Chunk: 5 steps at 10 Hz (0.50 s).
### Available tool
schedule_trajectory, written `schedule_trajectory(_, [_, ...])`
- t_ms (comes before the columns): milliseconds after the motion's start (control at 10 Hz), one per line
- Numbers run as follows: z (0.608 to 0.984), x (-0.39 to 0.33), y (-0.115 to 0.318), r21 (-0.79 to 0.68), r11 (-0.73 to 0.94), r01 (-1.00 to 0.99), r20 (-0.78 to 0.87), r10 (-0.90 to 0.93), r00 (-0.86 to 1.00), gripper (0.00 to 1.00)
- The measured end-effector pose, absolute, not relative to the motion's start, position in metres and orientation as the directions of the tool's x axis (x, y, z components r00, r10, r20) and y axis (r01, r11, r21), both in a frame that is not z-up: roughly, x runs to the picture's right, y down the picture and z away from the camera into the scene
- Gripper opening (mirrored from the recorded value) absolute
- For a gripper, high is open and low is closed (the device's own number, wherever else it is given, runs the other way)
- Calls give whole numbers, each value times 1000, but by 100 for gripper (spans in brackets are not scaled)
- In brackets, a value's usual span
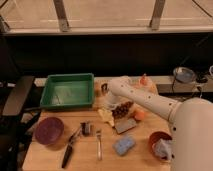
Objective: Place banana in plastic cup
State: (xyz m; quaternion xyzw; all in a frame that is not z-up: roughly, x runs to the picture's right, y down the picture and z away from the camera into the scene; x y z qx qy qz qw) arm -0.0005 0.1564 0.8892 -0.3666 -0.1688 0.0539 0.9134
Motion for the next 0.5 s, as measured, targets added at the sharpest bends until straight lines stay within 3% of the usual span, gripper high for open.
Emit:
schedule_trajectory(300, [887, 2, 159, -690, 724, 26, 274, 227, 934, 14])
schedule_trajectory(500, [881, 4, 153, -677, 735, 26, 287, 232, 929, 1])
